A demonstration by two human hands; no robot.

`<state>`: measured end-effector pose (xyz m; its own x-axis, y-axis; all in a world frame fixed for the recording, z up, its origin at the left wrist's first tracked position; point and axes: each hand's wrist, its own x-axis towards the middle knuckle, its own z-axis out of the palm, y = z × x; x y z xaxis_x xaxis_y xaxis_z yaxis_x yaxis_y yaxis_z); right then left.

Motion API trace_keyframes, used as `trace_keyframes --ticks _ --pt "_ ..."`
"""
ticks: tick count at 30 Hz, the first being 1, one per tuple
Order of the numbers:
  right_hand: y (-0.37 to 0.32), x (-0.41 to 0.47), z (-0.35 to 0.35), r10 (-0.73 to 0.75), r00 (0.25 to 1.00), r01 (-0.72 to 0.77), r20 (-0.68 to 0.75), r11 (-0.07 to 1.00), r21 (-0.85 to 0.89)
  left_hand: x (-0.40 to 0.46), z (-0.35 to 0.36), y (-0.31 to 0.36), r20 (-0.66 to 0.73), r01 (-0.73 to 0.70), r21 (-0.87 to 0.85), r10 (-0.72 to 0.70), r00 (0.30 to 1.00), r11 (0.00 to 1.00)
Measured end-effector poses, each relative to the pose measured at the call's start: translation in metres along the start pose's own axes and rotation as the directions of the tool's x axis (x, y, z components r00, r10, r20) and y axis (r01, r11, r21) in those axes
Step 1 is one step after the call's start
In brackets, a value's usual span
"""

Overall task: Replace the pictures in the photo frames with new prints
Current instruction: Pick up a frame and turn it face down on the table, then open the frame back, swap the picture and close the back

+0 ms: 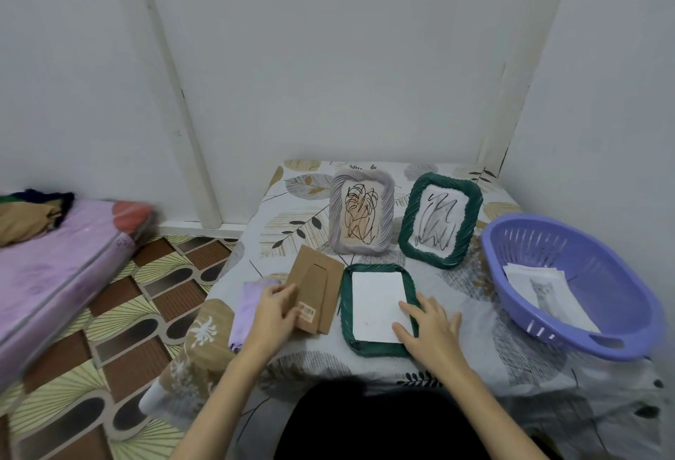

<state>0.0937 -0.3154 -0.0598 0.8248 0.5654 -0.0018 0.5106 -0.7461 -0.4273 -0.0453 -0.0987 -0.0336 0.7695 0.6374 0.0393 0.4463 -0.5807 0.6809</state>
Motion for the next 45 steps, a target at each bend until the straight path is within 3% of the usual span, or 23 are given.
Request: trace_keyframes --ticks 2,4,7,11,16,21,26,32,35,45 --pt "0.0 -0.001 0.003 0.005 1.0 -0.005 -0.001 1.0 -0.029 -0.003 0.003 -0.002 0.046 -0.029 0.299 0.016 0.999 0.954" --pt "-0.003 -0.001 0.003 0.017 1.0 -0.017 0.001 1.0 -0.022 -0.005 0.006 -0.004 0.068 -0.045 0.475 0.015 0.998 0.879" --pt "-0.003 0.001 0.002 0.029 0.999 -0.03 -0.015 0.999 -0.025 -0.003 0.013 -0.008 0.086 -0.08 0.482 0.044 0.995 0.873" --pt "-0.003 0.003 0.0 0.072 0.997 -0.075 -0.032 0.994 -0.076 0.004 0.025 -0.014 0.128 -0.255 0.522 0.221 0.967 0.814" --pt "-0.001 0.0 0.001 0.097 0.995 -0.098 -0.014 0.987 -0.127 0.006 0.028 -0.013 0.166 -0.164 0.61 0.077 0.983 0.775" --pt "-0.001 0.002 0.0 0.105 0.994 -0.108 -0.037 0.991 -0.08 0.007 0.033 0.006 0.172 -0.187 0.495 0.114 0.978 0.848" --pt "-0.008 0.005 -0.005 0.15 0.986 -0.153 -0.079 0.987 -0.045 0.012 0.052 0.035 0.299 -0.279 0.357 0.174 0.938 0.891" --pt "-0.012 0.009 -0.01 0.259 0.937 -0.221 -0.235 0.96 0.174 0.015 0.067 0.037 0.303 -0.272 0.279 0.184 0.935 0.921" --pt "-0.015 0.01 -0.016 0.299 0.933 -0.237 -0.2 0.929 0.284 0.015 0.068 0.034 0.306 -0.273 0.261 0.189 0.933 0.926" --pt "-0.008 0.021 -0.021 0.276 0.961 -0.252 -0.02 0.903 0.348 0.017 0.067 0.036 0.327 -0.27 0.211 0.193 0.925 0.939"
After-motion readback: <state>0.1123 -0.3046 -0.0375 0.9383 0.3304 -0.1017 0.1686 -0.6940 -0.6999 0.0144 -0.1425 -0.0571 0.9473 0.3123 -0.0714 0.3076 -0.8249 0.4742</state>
